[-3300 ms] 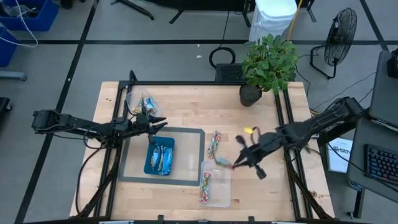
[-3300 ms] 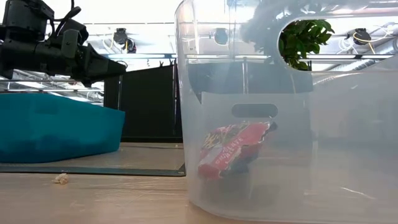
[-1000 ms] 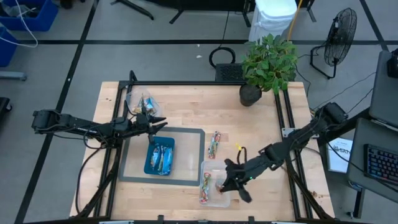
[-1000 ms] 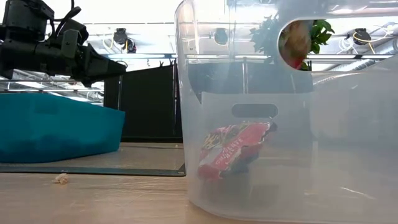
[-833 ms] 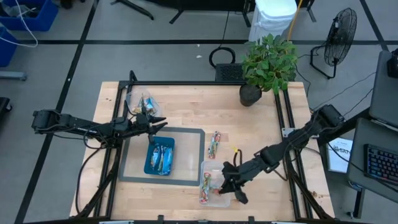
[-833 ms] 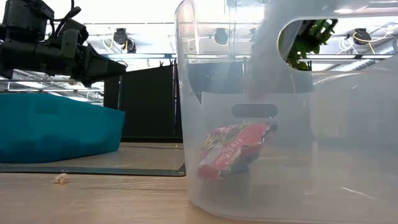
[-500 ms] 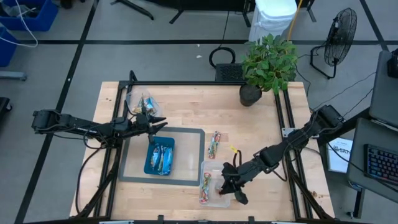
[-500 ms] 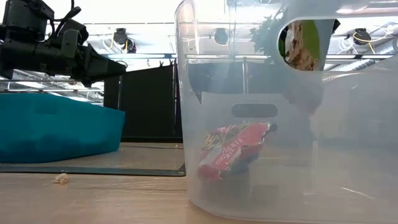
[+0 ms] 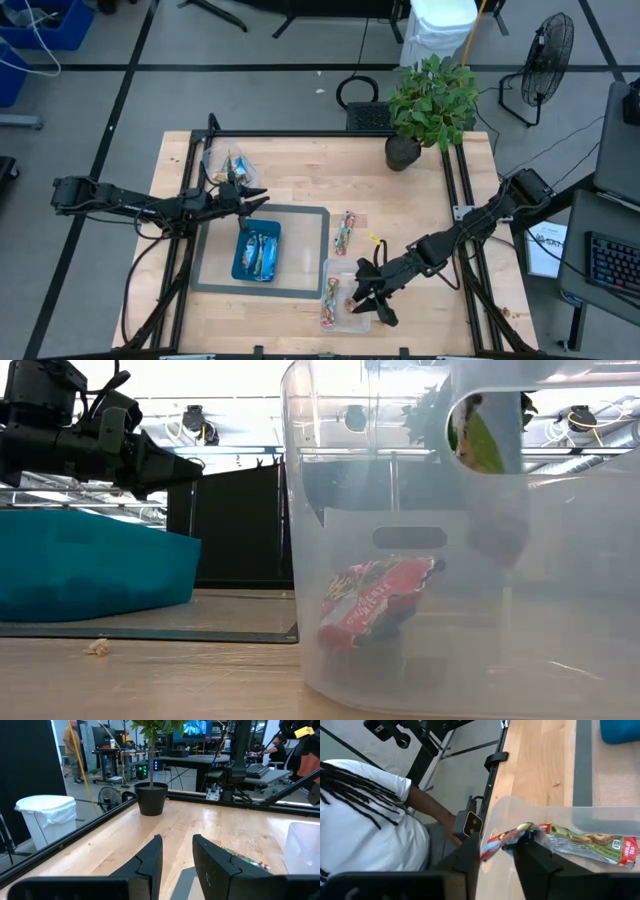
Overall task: Pick and place Granola Bars by type
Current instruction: Put the top red granola bar into the bottom transparent bin, then put the red granola bar into the bottom transparent bin
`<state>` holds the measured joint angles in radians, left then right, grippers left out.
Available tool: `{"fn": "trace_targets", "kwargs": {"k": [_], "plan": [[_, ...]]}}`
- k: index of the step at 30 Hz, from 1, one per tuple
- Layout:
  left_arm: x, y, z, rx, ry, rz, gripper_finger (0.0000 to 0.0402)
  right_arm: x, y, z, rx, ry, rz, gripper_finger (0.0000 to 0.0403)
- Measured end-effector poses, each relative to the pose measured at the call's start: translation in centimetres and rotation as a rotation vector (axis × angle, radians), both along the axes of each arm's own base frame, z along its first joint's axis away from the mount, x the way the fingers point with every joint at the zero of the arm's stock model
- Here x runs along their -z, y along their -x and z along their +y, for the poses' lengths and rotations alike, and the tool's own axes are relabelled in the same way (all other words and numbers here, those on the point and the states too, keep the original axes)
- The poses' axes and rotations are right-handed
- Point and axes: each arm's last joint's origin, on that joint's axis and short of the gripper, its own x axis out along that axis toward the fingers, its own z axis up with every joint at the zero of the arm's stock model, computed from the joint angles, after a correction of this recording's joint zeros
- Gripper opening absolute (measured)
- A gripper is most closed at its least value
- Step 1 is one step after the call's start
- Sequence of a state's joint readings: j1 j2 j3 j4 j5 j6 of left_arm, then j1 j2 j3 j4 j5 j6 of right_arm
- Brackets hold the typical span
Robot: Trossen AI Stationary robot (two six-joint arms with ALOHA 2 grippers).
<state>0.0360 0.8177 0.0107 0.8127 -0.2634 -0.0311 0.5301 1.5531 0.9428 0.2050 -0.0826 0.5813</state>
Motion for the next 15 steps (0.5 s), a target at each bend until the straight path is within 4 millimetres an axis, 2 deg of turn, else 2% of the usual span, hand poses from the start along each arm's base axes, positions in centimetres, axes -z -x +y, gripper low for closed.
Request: {"fn": "trace_targets", "kwargs": {"k": [8,15], "plan": [[0.0,0.0,0.0,0.0,0.0,0.0,0.0113,0.0,-0.2,-0.3,-0.019,0.046,-0.033,0.0147],[0.0,0.0,0.0,0.0,0.0,0.0,0.0113,0.4,-0.4,-1.3,-0.028,0.083,0.002,0.0152]]}}
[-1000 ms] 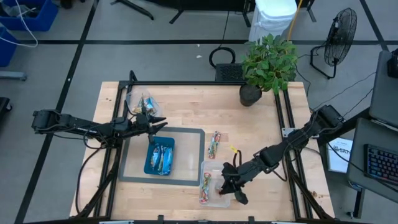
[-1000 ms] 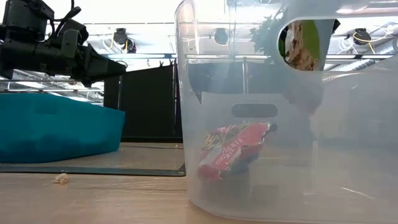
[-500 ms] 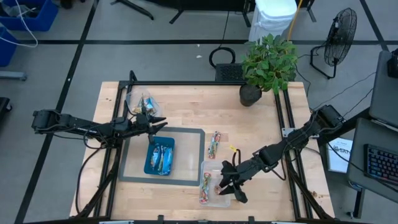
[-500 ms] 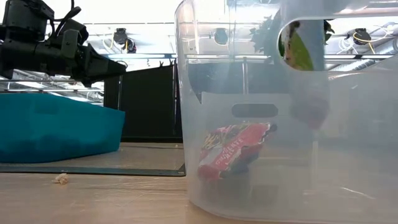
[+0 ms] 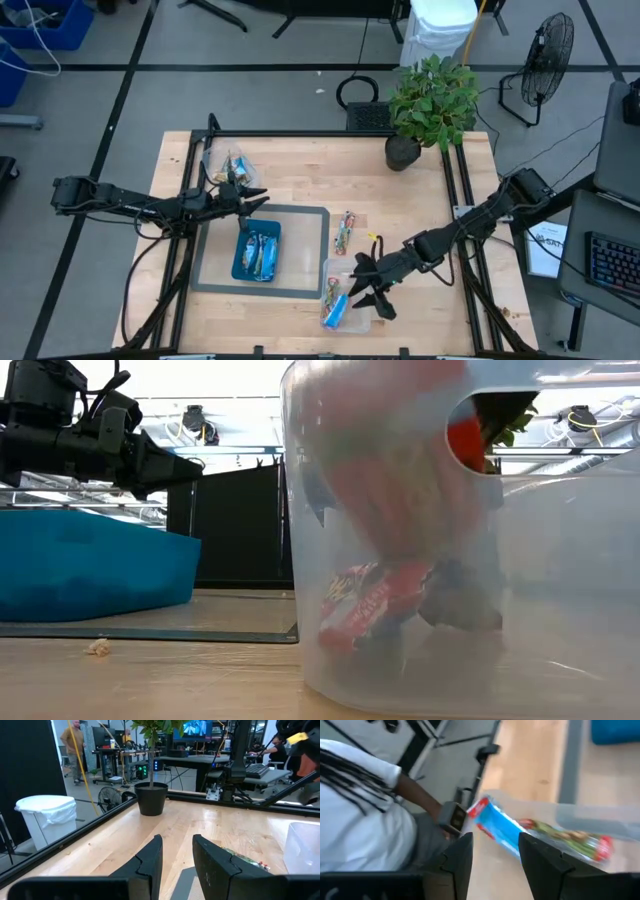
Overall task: Pick and place Granola Bars by type
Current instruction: Put the red granola bar into the bottom transparent bin
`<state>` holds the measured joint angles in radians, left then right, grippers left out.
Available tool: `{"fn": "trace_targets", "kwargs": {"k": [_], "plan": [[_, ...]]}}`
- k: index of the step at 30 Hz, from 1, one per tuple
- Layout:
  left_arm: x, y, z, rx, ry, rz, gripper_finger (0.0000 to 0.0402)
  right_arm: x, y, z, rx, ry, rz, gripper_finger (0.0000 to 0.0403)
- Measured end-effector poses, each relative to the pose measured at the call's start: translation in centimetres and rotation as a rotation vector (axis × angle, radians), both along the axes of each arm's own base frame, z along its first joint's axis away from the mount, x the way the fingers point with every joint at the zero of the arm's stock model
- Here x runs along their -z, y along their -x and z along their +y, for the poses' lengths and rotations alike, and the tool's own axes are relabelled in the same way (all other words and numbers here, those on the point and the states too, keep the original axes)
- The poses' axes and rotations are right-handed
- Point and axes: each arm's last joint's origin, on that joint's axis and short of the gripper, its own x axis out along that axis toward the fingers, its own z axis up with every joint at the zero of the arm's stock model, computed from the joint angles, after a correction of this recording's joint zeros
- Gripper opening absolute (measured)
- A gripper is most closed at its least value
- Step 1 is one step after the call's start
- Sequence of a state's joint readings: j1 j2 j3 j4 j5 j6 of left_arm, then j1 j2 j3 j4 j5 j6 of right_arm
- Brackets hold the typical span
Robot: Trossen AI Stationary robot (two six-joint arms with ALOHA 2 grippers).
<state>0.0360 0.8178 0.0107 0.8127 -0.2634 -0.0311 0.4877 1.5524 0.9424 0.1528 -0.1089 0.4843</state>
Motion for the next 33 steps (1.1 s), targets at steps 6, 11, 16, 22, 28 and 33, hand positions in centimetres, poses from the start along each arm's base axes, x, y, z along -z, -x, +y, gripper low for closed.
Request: {"fn": "trace_targets", "kwargs": {"k": [6,11,16,22,28,33], "plan": [[0.0,0.0,0.0,0.0,0.0,0.001,0.0113,0.8,-0.3,-1.8,0.043,0.062,0.078,0.0149],[0.0,0.0,0.0,0.0,0.0,0.0,0.0113,0.9,-0.7,-3.4,0.066,0.103,0.084,0.0149],[0.0,0.0,0.0,0.0,0.0,0.0,0.0113,0.3,-1.2,-5.7,0.089,0.159,0.041,0.015],[0.0,0.0,0.0,0.0,0.0,0.0,0.0113,-1.5,-1.4,-9.5,0.143,0.242,-0.049,0.0147],[0.0,0.0,0.0,0.0,0.0,0.0,0.0113,-0.6,-1.0,-14.5,0.244,0.328,0.085,0.015],[0.0,0.0,0.0,0.0,0.0,0.0,0.0113,0.9,-0.9,-18.3,0.314,0.37,0.194,0.0161]]}}
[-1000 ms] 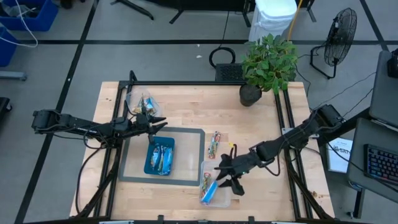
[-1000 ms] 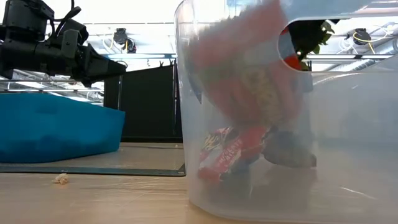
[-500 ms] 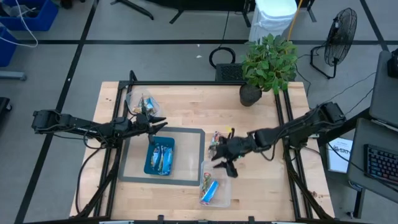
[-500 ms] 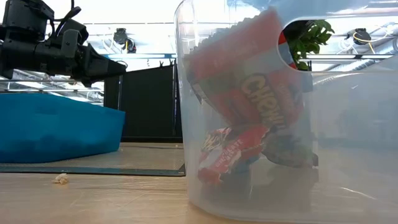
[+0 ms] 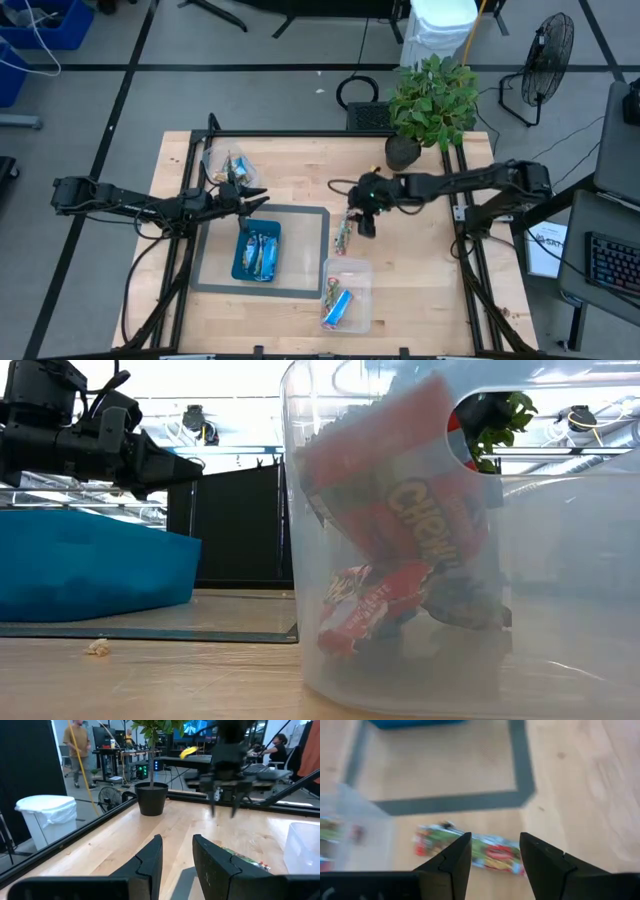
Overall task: Pick and place Granola Bars by type
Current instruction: Put the red granola bar into the bottom transparent bin
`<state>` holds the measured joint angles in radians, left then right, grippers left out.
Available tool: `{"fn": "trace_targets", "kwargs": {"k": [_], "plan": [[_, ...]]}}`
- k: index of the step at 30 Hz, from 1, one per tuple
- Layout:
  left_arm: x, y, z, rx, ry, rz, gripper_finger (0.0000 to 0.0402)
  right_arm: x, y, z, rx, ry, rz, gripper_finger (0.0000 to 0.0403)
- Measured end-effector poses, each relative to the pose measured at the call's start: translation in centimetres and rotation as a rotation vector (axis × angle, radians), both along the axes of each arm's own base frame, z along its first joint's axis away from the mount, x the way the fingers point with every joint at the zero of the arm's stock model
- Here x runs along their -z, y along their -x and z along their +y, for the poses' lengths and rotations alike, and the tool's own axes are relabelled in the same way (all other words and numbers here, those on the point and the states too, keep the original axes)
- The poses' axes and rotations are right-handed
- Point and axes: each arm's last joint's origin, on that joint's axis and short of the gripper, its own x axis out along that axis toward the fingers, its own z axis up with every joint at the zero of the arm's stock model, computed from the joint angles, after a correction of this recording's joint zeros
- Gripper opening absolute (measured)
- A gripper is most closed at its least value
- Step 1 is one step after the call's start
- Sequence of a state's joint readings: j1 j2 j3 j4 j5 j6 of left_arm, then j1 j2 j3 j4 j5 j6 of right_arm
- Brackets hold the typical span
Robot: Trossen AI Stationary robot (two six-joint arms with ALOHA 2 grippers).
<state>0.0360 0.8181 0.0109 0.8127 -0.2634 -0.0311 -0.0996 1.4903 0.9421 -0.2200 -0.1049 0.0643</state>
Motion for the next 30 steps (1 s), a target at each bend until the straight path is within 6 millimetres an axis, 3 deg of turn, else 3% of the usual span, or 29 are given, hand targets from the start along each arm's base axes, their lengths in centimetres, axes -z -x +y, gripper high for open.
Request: {"fn": "trace_targets", "kwargs": {"k": [6,11,17,30], "plan": [[0.0,0.0,0.0,0.0,0.0,0.0,0.0113,1.5,0.2,-3.1,0.02,-0.016,0.066,0.016],[0.0,0.0,0.0,0.0,0.0,0.0,0.0113,2.1,0.3,-4.5,0.019,-0.058,0.066,0.0162],[0.0,0.0,0.0,0.0,0.0,-0.002,0.0113,3.5,0.5,-4.8,-0.001,-0.187,0.076,0.0161],[0.0,0.0,0.0,0.0,0.0,0.0,0.0113,7.3,-0.2,-5.0,0.039,-0.19,0.188,0.016]]}}
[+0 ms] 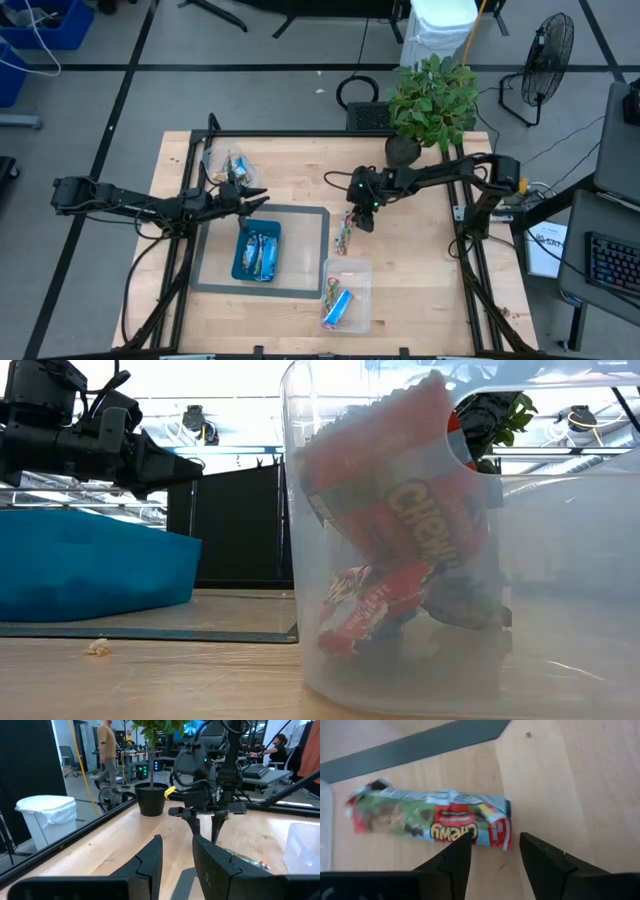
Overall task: Pick and place Granola Bars by type
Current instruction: Put the red granola bar into the bottom transparent bin
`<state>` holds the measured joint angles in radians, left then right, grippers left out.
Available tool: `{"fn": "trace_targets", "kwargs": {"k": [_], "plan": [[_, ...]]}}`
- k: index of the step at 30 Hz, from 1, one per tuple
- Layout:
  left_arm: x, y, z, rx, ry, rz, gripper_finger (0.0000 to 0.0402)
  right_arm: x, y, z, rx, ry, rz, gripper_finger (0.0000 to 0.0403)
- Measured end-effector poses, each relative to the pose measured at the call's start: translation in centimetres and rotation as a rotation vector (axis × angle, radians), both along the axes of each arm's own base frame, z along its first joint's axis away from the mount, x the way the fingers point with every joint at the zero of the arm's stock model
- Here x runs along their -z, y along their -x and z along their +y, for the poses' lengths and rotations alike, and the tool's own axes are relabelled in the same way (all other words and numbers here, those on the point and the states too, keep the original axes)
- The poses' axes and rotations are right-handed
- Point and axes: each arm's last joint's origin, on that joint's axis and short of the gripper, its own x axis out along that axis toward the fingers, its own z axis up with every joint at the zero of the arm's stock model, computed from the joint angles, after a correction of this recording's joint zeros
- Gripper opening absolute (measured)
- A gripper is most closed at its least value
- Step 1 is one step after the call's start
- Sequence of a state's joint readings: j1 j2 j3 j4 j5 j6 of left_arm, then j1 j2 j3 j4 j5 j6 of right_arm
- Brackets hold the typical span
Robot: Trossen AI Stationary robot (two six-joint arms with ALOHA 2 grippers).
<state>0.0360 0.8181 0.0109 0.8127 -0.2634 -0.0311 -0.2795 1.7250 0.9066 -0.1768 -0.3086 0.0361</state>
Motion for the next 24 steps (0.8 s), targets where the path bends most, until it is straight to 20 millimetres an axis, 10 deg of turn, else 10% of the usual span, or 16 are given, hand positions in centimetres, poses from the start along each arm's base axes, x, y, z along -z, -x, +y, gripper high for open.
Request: {"fn": "trace_targets", "kwargs": {"k": [24], "plan": [[0.0,0.0,0.0,0.0,0.0,0.0,0.0113,0.0,-1.2,1.1,-0.07,-0.138,-0.109,0.016]]}}
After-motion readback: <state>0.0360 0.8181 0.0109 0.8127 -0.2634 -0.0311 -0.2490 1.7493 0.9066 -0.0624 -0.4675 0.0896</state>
